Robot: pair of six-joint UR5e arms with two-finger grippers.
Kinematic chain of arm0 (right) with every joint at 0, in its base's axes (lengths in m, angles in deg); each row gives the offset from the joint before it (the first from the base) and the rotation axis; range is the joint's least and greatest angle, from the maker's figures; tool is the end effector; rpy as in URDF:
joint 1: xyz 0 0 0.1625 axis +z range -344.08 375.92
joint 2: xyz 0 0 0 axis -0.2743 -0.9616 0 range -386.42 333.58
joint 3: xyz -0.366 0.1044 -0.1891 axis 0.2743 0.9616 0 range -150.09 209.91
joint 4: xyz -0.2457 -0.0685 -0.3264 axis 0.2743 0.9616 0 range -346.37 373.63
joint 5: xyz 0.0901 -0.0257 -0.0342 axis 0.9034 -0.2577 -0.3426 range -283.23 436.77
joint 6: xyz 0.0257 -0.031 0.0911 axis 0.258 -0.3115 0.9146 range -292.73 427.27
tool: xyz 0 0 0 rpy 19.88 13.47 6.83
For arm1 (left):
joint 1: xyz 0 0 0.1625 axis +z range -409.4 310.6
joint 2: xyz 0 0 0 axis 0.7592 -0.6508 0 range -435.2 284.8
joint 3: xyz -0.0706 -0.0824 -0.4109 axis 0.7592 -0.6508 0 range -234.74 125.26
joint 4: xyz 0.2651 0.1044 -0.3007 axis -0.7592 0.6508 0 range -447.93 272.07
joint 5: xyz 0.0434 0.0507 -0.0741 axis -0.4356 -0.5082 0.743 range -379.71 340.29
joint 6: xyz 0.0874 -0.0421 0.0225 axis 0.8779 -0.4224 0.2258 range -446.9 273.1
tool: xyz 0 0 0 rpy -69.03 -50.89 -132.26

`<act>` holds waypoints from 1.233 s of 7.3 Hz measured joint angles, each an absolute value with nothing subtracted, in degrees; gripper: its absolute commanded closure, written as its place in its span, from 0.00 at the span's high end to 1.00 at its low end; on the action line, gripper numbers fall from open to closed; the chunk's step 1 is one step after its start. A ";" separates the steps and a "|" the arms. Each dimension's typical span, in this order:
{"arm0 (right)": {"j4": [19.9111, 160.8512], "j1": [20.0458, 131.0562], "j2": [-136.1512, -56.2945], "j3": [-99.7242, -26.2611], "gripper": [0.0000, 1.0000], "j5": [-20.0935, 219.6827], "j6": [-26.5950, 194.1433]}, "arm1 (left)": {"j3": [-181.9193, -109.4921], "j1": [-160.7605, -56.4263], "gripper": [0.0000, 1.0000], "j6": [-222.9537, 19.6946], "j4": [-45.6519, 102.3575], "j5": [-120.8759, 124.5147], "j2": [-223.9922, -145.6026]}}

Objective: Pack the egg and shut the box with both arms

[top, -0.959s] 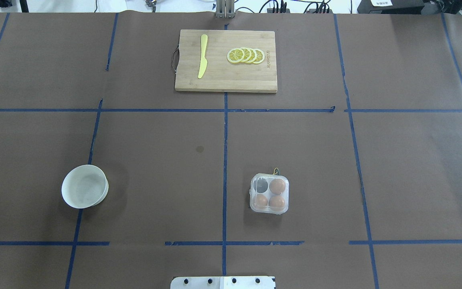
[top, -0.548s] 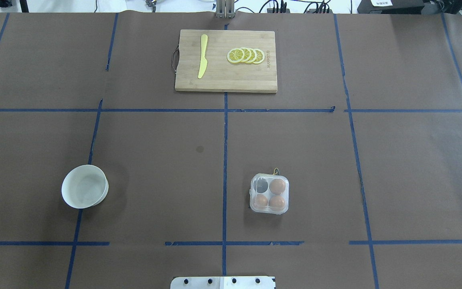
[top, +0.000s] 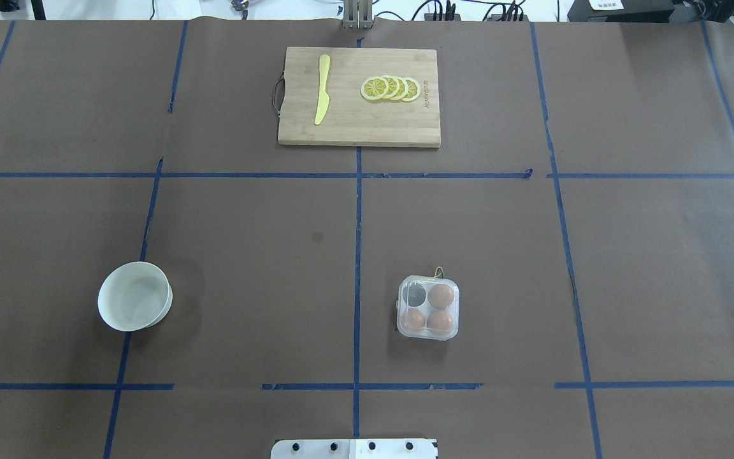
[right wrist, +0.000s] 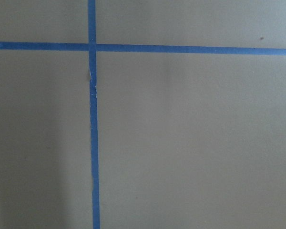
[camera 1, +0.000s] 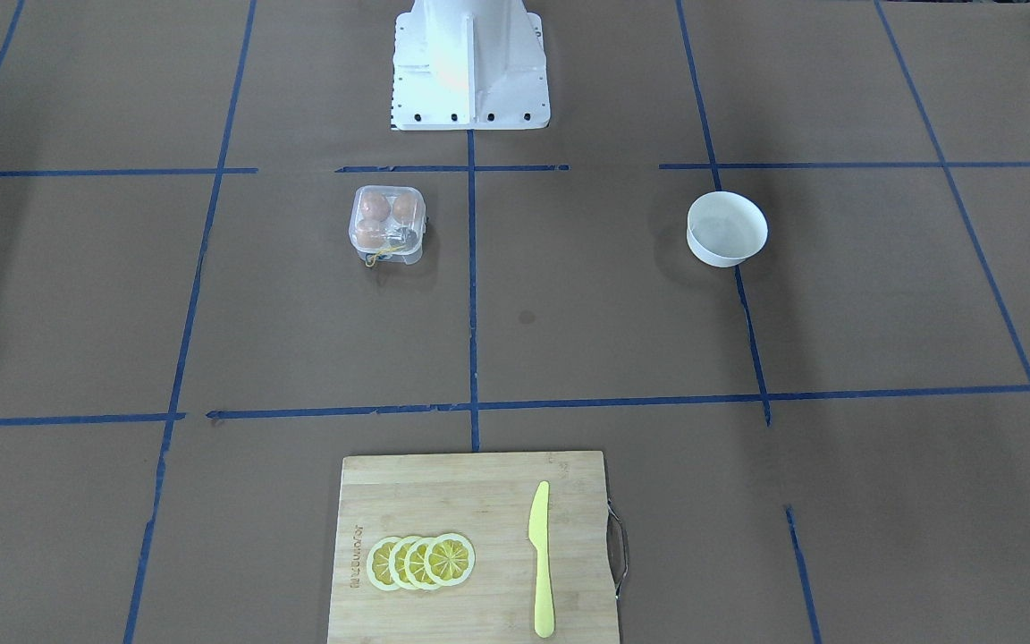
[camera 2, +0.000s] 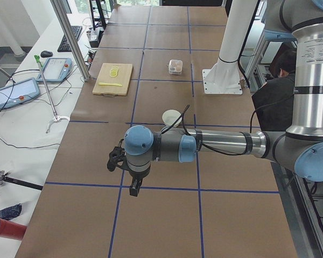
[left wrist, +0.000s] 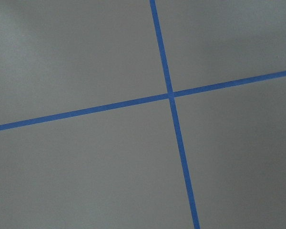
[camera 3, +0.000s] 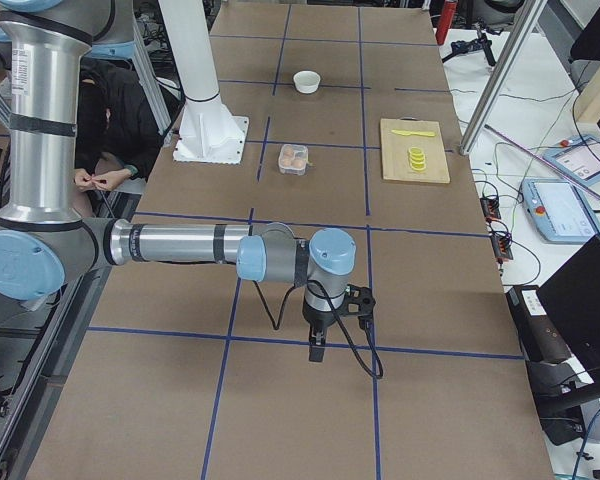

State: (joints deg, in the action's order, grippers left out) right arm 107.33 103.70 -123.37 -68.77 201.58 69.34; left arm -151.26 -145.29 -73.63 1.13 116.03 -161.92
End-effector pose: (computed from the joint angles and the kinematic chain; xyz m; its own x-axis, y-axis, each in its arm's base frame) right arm 0.0594 -0.4401 0.6578 0.8221 0.0238 0.5689 0.0090 0.9985 -0.0548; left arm -0.1099 -0.4607 0.6301 0.7020 0.1862 -0.6874 -0.0603 0.9773 0.2032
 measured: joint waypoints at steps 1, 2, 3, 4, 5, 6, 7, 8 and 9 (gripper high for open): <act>107.34 103.67 -123.44 -68.65 1.00 201.60 69.33 | -151.22 -145.29 1.00 -73.63 1.04 116.06 -161.70; 107.36 103.65 -123.60 -68.64 1.00 201.91 69.33 | -151.19 -145.29 1.00 -73.63 0.98 116.07 -161.48; 107.35 103.64 -123.77 -68.75 1.00 202.92 69.34 | -151.17 -145.29 1.00 -73.64 0.95 116.08 -161.39; 107.33 103.64 -123.84 -68.87 1.00 204.56 69.33 | -151.17 -145.29 1.00 -73.68 0.94 116.06 -161.37; 107.33 103.64 -123.84 -68.92 1.00 206.07 69.35 | -151.20 -145.29 1.00 -73.70 0.95 116.00 -161.34; 107.31 103.64 -123.76 -69.04 1.00 206.79 69.32 | -151.23 -145.29 1.00 -73.69 1.01 115.90 -161.34; 107.27 103.64 -123.63 -69.21 1.00 207.02 69.25 | -151.23 -145.29 1.00 -73.66 1.09 115.80 -161.34; 107.25 103.63 -123.58 -69.33 1.00 207.08 69.26 | -151.24 -145.29 1.00 -73.66 1.12 115.76 -161.34; 107.24 103.64 -123.56 -69.36 1.00 207.10 69.30 | -151.24 -145.29 1.00 -73.69 1.12 115.71 -161.34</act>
State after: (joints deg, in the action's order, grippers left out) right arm 107.24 103.64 -123.56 -69.36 207.10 69.30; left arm -151.24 -145.29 -73.69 1.12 115.71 -161.34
